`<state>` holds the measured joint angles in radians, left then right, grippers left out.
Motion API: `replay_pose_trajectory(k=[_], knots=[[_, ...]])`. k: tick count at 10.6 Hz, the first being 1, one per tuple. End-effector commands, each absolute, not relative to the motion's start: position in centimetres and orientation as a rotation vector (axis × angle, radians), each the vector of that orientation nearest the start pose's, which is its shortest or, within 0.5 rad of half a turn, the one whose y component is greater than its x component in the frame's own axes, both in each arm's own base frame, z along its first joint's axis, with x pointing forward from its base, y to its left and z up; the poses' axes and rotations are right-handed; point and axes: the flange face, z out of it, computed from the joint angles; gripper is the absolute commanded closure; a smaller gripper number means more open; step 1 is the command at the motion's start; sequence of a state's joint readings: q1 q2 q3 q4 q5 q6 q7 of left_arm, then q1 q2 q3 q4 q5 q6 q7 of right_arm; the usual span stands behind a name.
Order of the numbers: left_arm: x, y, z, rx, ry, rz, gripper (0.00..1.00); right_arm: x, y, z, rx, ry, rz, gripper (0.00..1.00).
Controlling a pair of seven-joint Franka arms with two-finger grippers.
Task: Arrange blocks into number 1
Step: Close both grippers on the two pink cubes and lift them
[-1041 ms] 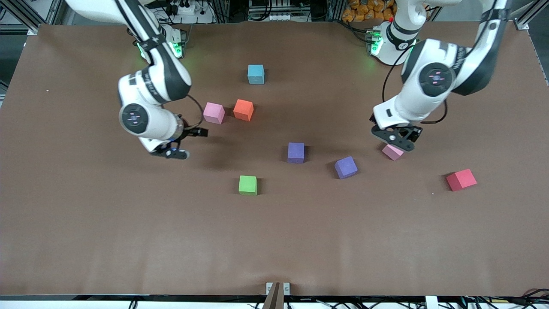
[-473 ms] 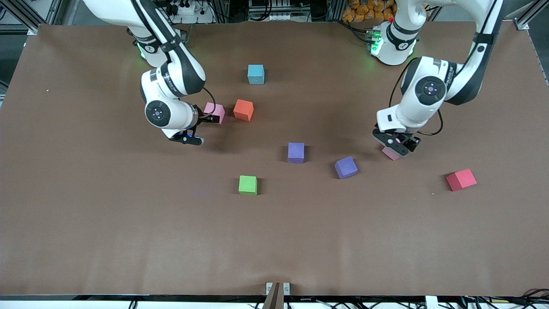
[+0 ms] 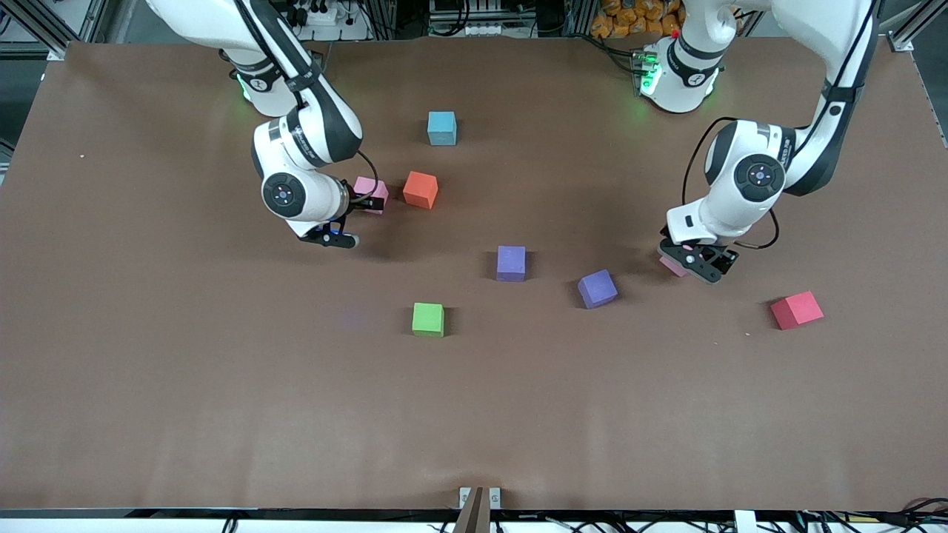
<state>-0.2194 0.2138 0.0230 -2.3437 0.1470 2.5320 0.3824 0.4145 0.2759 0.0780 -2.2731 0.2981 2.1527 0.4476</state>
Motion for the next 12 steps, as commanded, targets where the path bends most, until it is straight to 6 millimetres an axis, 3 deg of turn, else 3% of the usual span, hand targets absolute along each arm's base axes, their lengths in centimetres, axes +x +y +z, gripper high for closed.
replay_pose_trajectory(k=[1,4,7,8,10,11,12], knots=[[50.3,-9.7,22.7,-2.852,1.073,0.043,0.0,42.0,24.7,19.5,-3.01,0.296,0.732,0.0],[49.6,-9.3,21.9,-2.859,1.065,0.074,0.0,41.5,25.3,18.3,-3.015,0.285,0.746,0.04],[49.2,-9.3,21.3,-2.866,1.061,0.092,0.0,41.1,25.9,18.1,-2.988,0.308,0.766,0.43],[49.2,-9.2,20.9,-2.867,1.058,0.09,0.23,41.1,25.8,18.0,-2.987,0.308,0.768,0.48],[48.9,-9.0,20.4,-2.879,1.029,0.1,0.91,41.7,25.4,18.7,-2.978,0.3,0.755,0.51],[48.4,-9.2,20.2,-2.915,0.975,0.108,1.0,42.5,24.9,19.4,-2.969,0.295,0.728,0.51],[47.7,-9.6,19.8,-2.967,0.871,0.125,1.0,43.4,24.9,20.3,-2.965,0.28,0.694,0.51]])
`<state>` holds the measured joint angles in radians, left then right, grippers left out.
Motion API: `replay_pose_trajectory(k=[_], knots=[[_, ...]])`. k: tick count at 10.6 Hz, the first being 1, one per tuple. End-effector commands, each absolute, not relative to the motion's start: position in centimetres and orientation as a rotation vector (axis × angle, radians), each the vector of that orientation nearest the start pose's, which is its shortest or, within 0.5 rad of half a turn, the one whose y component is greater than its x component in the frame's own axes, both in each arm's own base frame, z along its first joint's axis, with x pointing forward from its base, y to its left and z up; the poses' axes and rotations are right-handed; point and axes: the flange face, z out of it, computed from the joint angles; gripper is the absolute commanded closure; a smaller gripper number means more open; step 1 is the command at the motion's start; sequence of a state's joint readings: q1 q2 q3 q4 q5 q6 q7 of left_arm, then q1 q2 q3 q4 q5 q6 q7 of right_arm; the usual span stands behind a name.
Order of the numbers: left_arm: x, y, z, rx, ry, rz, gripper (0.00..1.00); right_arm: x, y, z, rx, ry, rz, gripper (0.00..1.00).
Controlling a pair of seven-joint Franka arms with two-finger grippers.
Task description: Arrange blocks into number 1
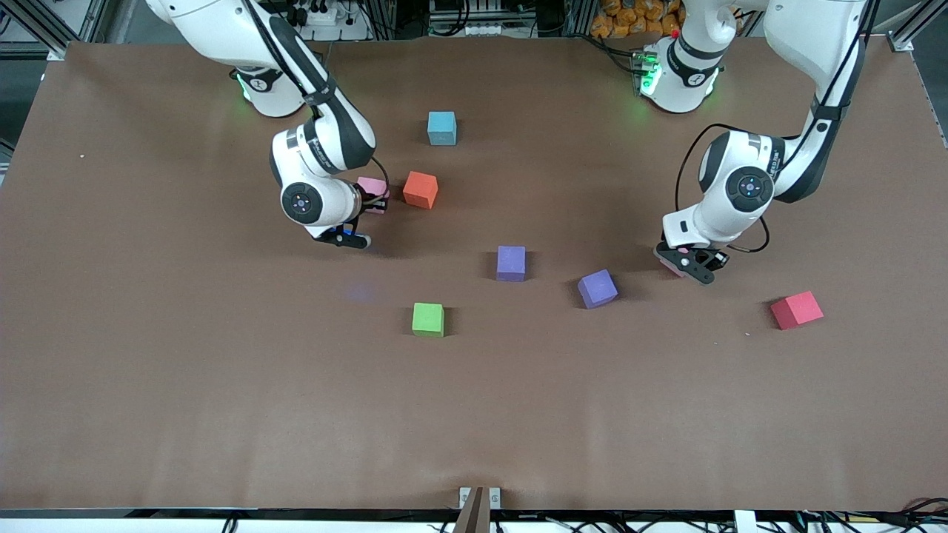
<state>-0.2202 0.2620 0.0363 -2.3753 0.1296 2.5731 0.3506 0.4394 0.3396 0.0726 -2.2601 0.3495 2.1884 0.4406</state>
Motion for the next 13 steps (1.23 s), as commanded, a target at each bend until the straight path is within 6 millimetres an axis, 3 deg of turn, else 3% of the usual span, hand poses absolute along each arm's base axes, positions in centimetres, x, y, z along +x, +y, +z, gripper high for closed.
replay_pose_trajectory(k=[1,2,4,6,8,10,11,13], knots=[[47.1,-10.9,19.6,-2.982,0.822,0.131,1.0,44.5,25.2,21.4,-2.962,0.274,0.652,0.5],[46.2,-13.2,20.0,-2.993,0.773,0.122,1.0,45.2,25.6,22.3,-2.963,0.259,0.614,0.49],[43.0,-21.4,20.8,-3.04,0.642,0.115,1.0,46.5,26.0,25.6,-3.001,0.13,0.49,0.48],[39.5,-28.6,21.7,-3.082,0.531,0.108,1.0,45.7,26.7,29.6,-2.996,-0.003,0.427,0.48],[36.5,-34.1,22.5,-3.117,0.441,0.103,1.0,41.8,29.4,31.7,-3.005,-0.118,0.427,0.48],[33.9,-39.7,23.0,-3.183,0.342,0.174,1.0,38.2,32.5,31.9,-3.014,-0.18,0.424,0.48],[33.0,-42.2,23.3,-3.208,0.282,0.215,1.0,36.4,34.1,31.7,-3.027,-0.158,0.427,0.49],[31.7,-45.7,23.7,-3.209,0.204,0.261,1.0,33.3,35.3,30.4,-3.035,-0.154,0.367,0.49]])
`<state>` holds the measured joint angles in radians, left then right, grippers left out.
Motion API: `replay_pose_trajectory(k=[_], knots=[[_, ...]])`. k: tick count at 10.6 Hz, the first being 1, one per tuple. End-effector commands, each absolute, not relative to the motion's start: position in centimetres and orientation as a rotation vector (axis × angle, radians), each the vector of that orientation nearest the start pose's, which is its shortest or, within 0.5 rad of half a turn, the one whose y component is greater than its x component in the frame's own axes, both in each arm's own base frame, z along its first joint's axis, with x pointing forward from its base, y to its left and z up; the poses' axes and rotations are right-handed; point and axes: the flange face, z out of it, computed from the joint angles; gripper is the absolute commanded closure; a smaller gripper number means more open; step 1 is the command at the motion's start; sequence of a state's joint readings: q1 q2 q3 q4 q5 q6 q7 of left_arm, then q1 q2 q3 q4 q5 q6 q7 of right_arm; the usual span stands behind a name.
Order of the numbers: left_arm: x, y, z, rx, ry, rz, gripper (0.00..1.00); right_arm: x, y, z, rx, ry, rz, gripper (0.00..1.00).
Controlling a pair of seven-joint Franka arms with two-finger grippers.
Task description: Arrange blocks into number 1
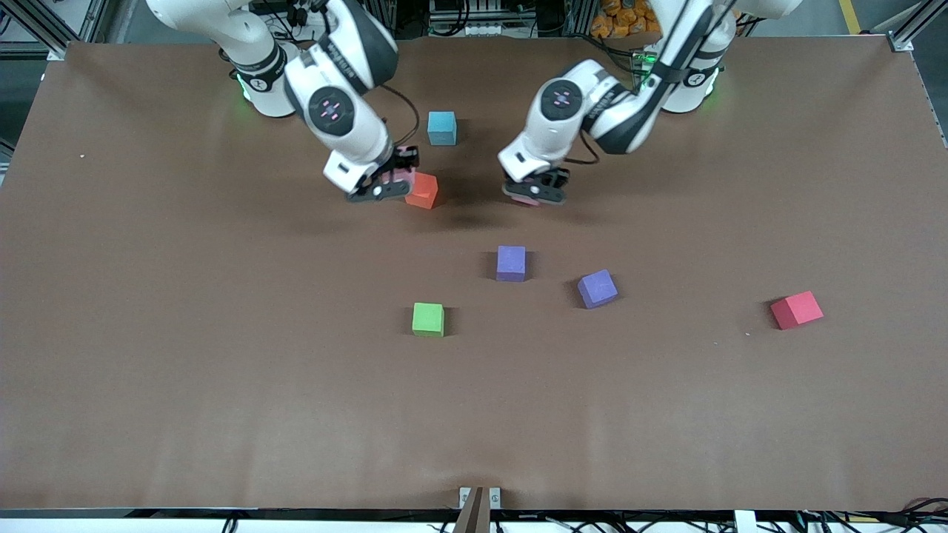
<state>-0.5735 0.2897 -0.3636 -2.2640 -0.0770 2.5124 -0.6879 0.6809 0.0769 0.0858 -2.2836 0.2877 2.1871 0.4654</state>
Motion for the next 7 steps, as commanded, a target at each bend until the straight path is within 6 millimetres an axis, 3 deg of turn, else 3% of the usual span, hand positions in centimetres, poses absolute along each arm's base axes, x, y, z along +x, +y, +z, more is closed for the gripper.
replay_pose_trajectory(k=[1,2,3,6,7], knots=[[31.7,-46.4,23.7,-3.21,0.201,0.272,1.0,32.1,35.4,29.9,-3.026,-0.124,0.369,0.48],[31.1,-47.3,23.2,-3.206,0.195,0.286,1.0,32.0,34.5,30.3,-3.019,-0.106,0.375,0.48],[30.5,-48.3,22.7,-3.204,0.163,0.3,1.0,33.3,32.4,31.0,-3.012,-0.067,0.369,0.48],[30.0,-49.0,22.5,-3.202,0.139,0.31,1.0,38.9,23.7,31.7,-2.954,-0.206,0.412,0.48],[29.3,-49.7,22.5,-3.203,0.118,0.318,1.0,39.8,22.3,31.8,-2.945,-0.227,0.4,0.48]])
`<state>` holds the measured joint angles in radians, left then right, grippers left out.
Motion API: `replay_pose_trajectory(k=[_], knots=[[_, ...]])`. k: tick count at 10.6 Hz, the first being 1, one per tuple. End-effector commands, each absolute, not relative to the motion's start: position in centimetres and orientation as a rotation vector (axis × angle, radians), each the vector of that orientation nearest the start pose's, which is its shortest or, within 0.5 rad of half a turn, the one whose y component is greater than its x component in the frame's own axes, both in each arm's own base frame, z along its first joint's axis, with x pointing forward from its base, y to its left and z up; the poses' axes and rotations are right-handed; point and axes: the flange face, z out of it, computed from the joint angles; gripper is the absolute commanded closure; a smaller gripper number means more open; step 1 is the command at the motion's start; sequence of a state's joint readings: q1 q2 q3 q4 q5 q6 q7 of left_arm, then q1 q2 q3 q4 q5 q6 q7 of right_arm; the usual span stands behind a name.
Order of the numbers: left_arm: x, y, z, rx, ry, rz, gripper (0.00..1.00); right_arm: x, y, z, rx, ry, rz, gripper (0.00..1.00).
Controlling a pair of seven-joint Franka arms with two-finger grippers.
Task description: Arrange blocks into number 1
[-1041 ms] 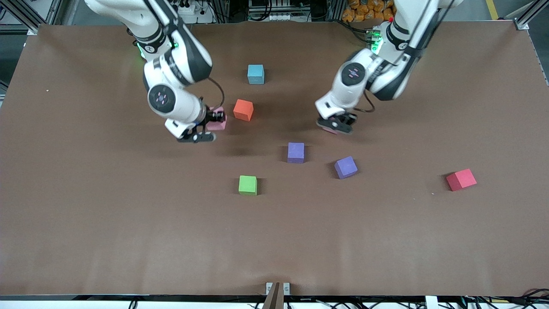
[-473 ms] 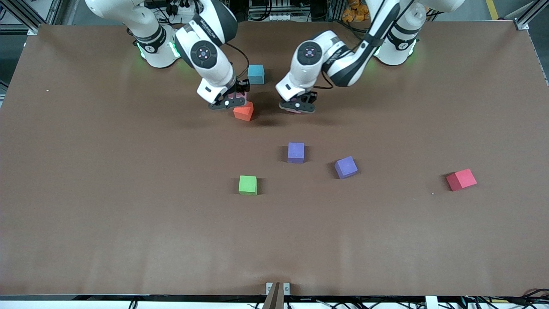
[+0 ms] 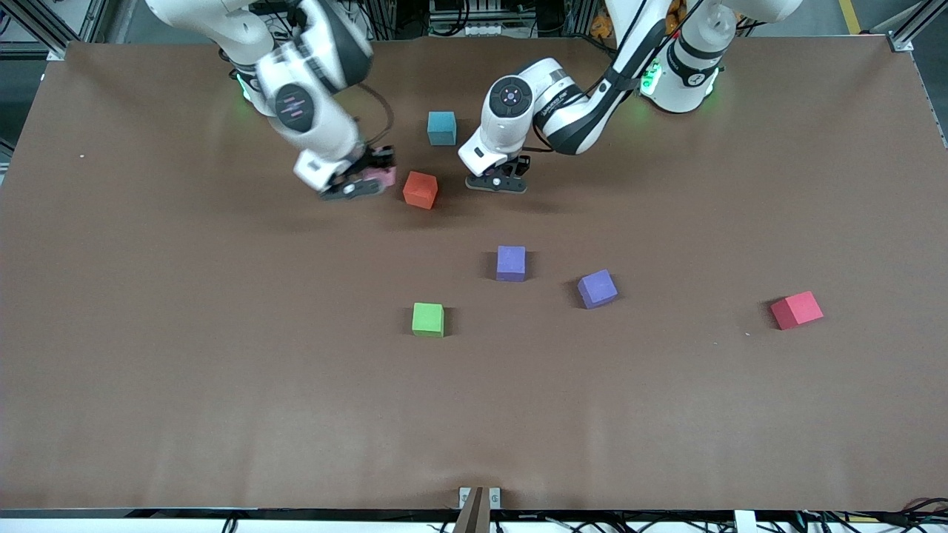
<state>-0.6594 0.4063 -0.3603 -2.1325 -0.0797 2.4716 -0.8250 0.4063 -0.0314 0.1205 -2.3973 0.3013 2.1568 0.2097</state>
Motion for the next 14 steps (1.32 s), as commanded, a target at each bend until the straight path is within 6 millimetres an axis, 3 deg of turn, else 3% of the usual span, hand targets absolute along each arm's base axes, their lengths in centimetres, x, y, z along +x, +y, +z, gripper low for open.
replay_pose_trajectory(k=[1,4,6,11,14], knots=[[28.7,-50.5,22.5,-3.208,0.094,0.331,1.0,40.4,21.6,31.9,-2.942,-0.222,0.389,0.48],[27.0,-54.1,23.1,-3.217,-0.022,0.386,1.0,41.5,20.6,32.3,-2.941,-0.192,0.368,0.48],[27.3,-57.0,23.2,-3.178,-0.066,0.437,1.0,41.9,19.9,32.4,-2.94,-0.17,0.361,0.48],[27.1,-58.9,23.0,-3.178,-0.078,0.444,1.0,43.2,17.2,32.3,-2.927,-0.183,0.338,0.48],[25.8,-59.9,22.4,-3.171,-0.069,0.457,1.0,43.3,16.9,32.4,-2.93,-0.185,0.336,0.48]])
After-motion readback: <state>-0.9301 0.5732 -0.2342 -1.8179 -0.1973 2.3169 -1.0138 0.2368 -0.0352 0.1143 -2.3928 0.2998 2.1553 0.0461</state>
